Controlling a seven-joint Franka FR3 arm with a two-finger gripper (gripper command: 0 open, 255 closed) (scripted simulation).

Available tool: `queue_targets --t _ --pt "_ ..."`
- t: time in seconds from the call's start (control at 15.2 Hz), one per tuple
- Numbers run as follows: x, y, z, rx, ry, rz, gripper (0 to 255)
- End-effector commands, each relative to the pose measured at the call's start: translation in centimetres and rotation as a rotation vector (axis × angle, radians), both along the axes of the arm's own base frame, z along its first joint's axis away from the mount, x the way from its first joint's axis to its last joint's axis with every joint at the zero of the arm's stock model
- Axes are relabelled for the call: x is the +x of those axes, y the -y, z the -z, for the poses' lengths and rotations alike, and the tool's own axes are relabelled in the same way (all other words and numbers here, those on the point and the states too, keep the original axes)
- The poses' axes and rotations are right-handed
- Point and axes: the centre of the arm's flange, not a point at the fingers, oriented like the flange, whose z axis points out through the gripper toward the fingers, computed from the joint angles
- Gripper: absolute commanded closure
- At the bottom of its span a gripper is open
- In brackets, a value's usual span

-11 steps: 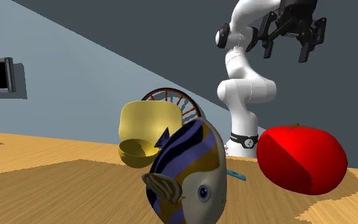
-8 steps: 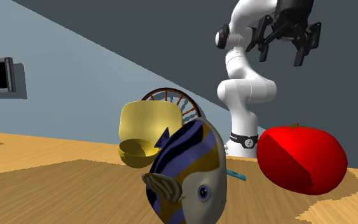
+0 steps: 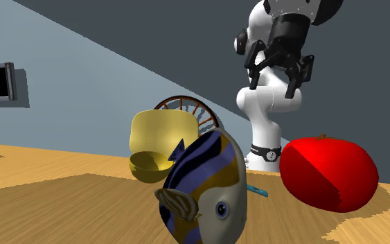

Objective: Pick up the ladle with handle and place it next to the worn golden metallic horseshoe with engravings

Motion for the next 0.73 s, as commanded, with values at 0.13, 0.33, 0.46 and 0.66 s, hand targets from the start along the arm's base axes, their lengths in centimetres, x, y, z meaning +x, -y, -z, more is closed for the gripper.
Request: queue_targets --t 0.13,0.33,0.46,0.66 --pt "0.2 3.8 3.0 -0.05 0.019 -0.056 0" --pt "0.8 6.6 5.1 -0.086 0.033 -0.095 0" --pt "1.2 8.6 6.4 -0.109 0.042 -0.122 0" --pt "2.0 11.5 8.2 -0.145 0.055 -0.161 0"
